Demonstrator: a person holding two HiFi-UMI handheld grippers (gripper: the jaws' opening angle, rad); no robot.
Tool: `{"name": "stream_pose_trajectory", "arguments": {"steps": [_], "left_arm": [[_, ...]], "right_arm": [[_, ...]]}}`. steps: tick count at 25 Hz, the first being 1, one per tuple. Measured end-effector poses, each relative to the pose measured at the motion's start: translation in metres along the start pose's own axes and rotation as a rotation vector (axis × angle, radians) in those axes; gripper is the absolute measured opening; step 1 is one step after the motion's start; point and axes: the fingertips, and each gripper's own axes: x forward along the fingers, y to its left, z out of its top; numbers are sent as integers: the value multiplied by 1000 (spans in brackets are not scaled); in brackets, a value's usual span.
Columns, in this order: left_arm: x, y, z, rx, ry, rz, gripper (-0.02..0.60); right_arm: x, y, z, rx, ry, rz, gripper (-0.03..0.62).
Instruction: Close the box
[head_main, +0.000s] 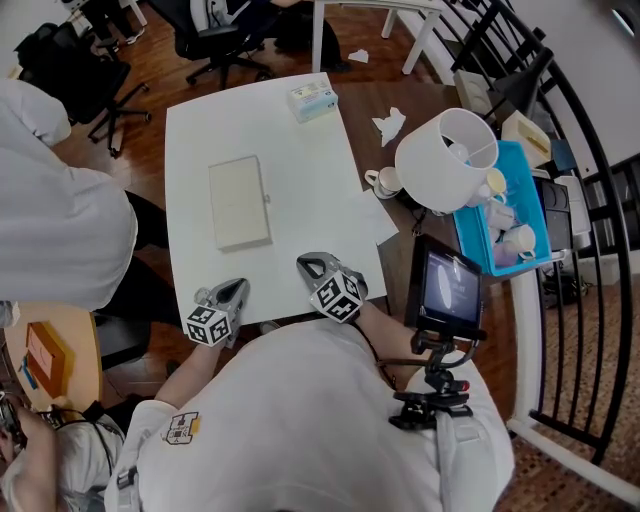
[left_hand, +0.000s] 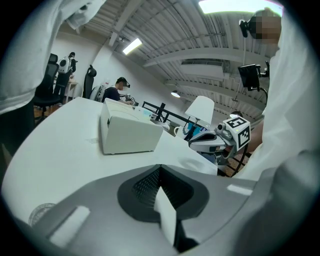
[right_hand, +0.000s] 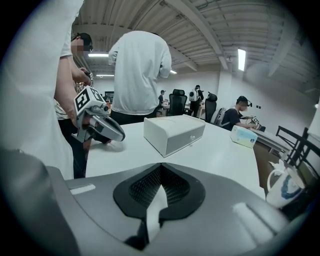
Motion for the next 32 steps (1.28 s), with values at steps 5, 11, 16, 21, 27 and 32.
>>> {"name": "stream_pose_trajectory", "arguments": {"steps": [5, 11, 16, 21, 27, 32], "left_arm": [[1, 1, 0, 0, -2, 3, 0], [0, 1, -1, 1, 2, -2, 0], [-1, 1, 0, 2, 6, -7, 0], [-1, -1, -1, 1, 6, -10, 0], [-2, -3, 0, -3, 1, -14, 0], [0, -5, 2, -6, 0, -20, 0]], "right_arm": [[0, 0, 0, 0, -2, 3, 0], [1, 1, 1, -1, -5, 4, 0], [1, 0, 3, -1, -8, 1, 0], [0, 0, 6, 4, -29, 1, 0], [0, 2, 9, 6, -32, 3, 0], [0, 3, 10, 10, -32, 0, 0]]}}
